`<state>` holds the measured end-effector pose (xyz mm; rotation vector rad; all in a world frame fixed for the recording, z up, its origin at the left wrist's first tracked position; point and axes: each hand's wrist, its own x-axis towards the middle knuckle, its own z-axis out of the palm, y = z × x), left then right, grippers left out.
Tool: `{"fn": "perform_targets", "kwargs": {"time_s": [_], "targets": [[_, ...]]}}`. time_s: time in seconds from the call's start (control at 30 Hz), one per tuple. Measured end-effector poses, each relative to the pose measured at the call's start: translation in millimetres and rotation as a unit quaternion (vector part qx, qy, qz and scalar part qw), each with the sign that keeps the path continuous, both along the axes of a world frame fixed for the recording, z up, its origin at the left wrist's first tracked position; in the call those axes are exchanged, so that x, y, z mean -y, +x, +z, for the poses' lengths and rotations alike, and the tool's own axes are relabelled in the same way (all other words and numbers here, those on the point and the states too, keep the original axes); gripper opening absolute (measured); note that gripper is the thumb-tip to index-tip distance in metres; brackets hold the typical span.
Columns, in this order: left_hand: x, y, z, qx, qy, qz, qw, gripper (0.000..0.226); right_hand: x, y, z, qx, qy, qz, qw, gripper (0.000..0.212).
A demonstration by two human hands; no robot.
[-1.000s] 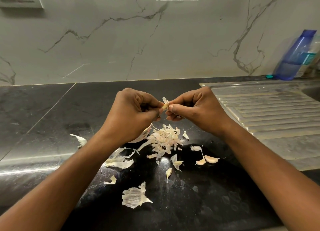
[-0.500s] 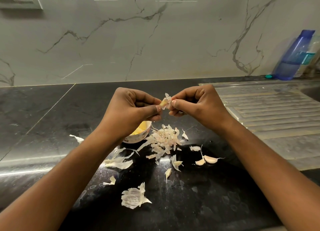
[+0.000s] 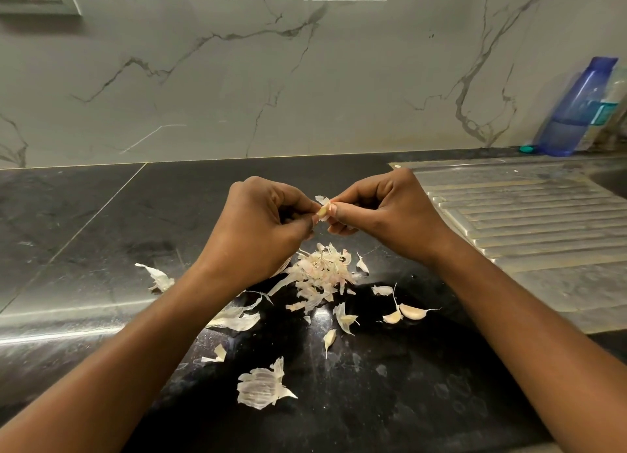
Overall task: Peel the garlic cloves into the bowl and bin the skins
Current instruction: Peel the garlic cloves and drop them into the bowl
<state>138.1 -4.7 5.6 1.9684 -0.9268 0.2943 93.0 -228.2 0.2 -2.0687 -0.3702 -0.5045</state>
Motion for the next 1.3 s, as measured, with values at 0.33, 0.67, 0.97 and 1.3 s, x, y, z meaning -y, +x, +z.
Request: {"fn": "perform_targets", "kwargs": {"time_s": [0.33,0.67,0.97,1.3], "targets": [[-0.7,1.1,3.8,-0.051,-0.038,-0.011,0.998,0.014,0.5,0.4,1.4,0.018,0.003,0.002,1.000,0.011],[0.7,0.8,2.2,-0.061,-0.037,-0.017,0.997,0.013,-0.6,-0.5,1.0,0.020,0.011,0.000,1.000,0.013],[0.7,0.4,3.1,-0.123,-0.077,-0.042,0.989,0.014,0.6,-0.4,1.3,0.032,0.012,-0.003,0.999,0.011],[1.0,-2.7,6.7,-0.196,-0.150,-0.065,0.967,0.017,-5.5,-1.2,0.6,-0.033,0.076,0.030,0.996,0.012]]}}
